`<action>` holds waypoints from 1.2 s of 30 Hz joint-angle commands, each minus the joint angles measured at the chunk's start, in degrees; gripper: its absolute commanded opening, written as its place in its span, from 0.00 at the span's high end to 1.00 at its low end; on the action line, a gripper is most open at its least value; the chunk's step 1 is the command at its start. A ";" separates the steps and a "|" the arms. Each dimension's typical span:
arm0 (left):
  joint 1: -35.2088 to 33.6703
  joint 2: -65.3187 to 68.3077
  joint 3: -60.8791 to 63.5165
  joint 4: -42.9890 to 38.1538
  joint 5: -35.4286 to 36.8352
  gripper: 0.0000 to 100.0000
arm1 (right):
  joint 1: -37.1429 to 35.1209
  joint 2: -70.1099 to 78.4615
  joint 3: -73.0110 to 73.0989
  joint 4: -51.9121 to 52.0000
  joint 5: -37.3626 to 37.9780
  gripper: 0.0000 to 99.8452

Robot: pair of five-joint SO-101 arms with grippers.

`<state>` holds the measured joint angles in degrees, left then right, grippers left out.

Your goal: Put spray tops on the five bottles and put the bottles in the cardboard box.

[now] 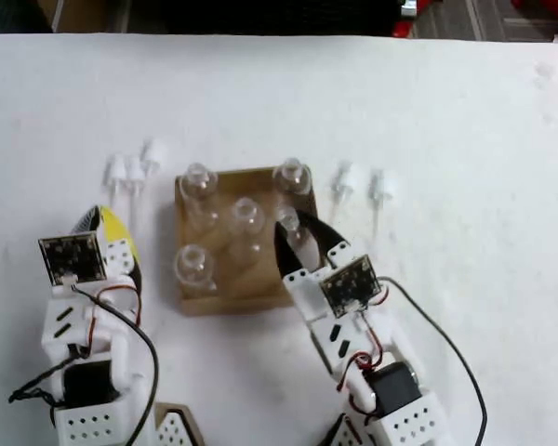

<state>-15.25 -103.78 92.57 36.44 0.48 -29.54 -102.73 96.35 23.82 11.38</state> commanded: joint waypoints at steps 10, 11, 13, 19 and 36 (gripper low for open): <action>0.22 -1.01 -3.52 -2.02 -0.62 0.97 | -0.04 -0.66 0.53 2.15 0.79 0.98; 0.22 -1.01 -3.52 -2.02 -0.62 0.97 | -0.04 -0.66 0.53 3.21 0.79 0.98; 0.22 -1.01 -3.52 -2.02 -0.62 0.97 | -0.04 -0.66 0.53 4.62 0.79 0.98; 0.22 -1.01 -3.52 -2.02 -0.62 0.97 | 0.22 -0.66 0.53 5.14 0.79 0.98; 0.22 -1.01 -3.25 -2.02 -0.62 0.97 | 6.73 -0.66 -6.95 18.86 0.88 0.98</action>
<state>-15.25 -103.78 92.57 36.44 0.48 -23.91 -103.60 92.04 40.53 11.38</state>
